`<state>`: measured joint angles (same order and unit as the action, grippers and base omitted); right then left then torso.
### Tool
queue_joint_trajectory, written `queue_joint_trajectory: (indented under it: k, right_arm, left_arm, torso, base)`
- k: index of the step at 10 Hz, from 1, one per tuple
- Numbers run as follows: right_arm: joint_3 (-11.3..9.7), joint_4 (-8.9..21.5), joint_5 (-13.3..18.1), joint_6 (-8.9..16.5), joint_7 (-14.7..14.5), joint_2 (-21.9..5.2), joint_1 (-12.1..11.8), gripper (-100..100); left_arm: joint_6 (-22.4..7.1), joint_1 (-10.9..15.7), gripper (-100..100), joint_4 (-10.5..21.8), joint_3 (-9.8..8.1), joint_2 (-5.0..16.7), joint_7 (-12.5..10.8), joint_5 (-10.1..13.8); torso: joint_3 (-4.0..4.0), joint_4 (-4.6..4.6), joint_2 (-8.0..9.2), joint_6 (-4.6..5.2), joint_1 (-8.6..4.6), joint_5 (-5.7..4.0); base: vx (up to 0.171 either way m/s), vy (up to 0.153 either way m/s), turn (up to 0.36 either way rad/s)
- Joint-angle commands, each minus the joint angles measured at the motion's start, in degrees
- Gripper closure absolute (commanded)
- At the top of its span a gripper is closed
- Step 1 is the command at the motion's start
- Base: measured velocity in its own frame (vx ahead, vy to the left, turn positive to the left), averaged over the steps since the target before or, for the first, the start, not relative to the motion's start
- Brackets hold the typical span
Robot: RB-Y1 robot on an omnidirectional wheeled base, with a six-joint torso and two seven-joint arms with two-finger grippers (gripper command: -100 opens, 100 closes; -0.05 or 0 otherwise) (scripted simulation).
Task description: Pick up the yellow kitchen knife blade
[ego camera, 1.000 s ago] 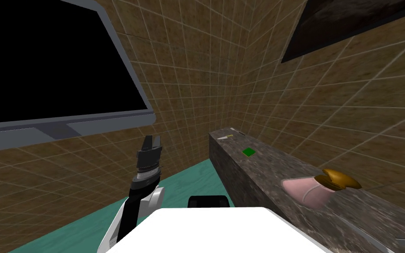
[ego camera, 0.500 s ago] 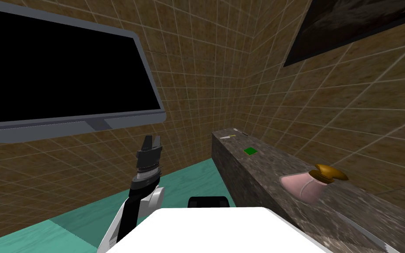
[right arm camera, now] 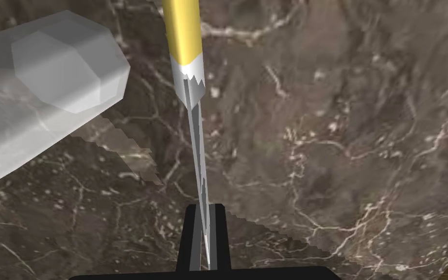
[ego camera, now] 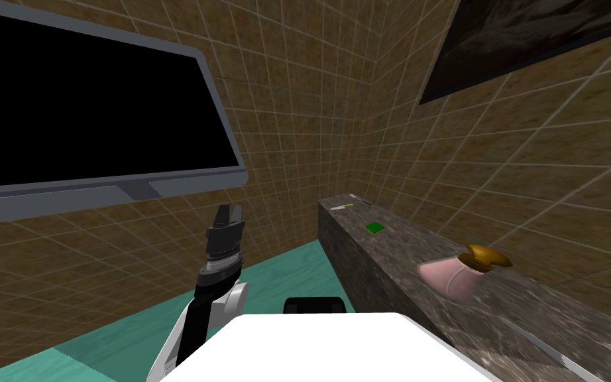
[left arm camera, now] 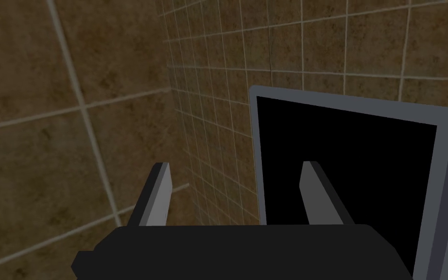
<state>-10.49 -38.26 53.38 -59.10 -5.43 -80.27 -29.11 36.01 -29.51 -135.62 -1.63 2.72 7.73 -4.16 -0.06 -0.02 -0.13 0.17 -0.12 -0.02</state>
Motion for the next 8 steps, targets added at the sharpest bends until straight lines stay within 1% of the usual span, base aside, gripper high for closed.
queue_joint_trajectory:
  k: [1, 2, 3, 4, 5, 6, 7, 8]
  right_arm:
    - [0.45, -0.45, 0.27, -0.62, -1.62, -0.54, -0.18, 100]
    - [0.78, -0.91, 0.38, -0.91, -2.38, -0.91, -0.35, 100]
    - [1.42, -1.85, 0.61, -1.48, -3.91, -1.64, -0.70, 100]
    - [1.42, -1.85, 0.61, -1.48, -3.91, -1.64, -0.70, 100]
    - [2.07, -2.79, 0.84, -2.05, -5.44, -2.38, -1.05, 100]
    - [2.39, -3.26, 0.95, -2.34, -6.20, -2.75, -1.22, 100]
    - [2.20, -2.96, 0.82, -2.13, -5.54, -2.56, -1.15, 100]
    - [2.24, -3.04, 0.84, -2.19, -5.74, -2.60, -1.25, 0]
  left_arm:
    - [0.00, 0.00, 0, 0.00, 0.00, 0.00, 0.00, 0.00]
    - [0.00, 0.00, 0, 0.00, 0.00, 0.00, 0.00, 0.00]
    - [0.00, 0.00, 0, 0.00, 0.00, 0.00, 0.00, 0.00]
    - [0.00, -0.01, 0, 0.00, 0.00, 0.00, 0.00, 0.00]
    - [0.00, 0.00, 0, 0.00, 0.00, 0.00, 0.00, 0.00]
    - [0.00, -0.01, 0, 0.00, 0.00, 0.00, 0.00, 0.00]
    - [0.00, 0.00, 0, 0.00, 0.00, 0.00, 0.00, 0.00]
    - [0.00, 0.02, 0, 0.00, 0.01, 0.00, 0.00, 0.00]
  torso:
    - [0.00, 0.00, 0.00, 0.00, 0.00, 0.00]
    - [-0.09, -0.04, -0.14, 0.00, 0.03, 0.00]
    - [-0.15, -0.05, -0.26, -0.11, -0.03, 0.00]
    - [-0.30, -0.09, -0.53, -0.11, 0.03, -0.01]
    - [-0.31, -0.10, -0.53, -0.19, 0.07, -0.01]
    - [-0.28, -0.10, -0.47, -0.07, 0.05, 0.01]
    - [-0.25, -0.09, -0.42, -0.10, 0.07, -0.01]
    - [-0.13, -0.04, -0.19, -0.20, 0.01, -0.02]
  base:
    - [0.142, 0.005, -0.375]
    - [0.146, -0.015, -0.262]
    - [0.220, 0.006, -0.310]
    - [0.188, 0.023, -0.196]
    - [0.168, 0.010, -0.324]
    - [0.164, 0.025, -0.304]
    - [0.066, 0.019, -0.056]
    - [0.011, 0.004, 0.011]
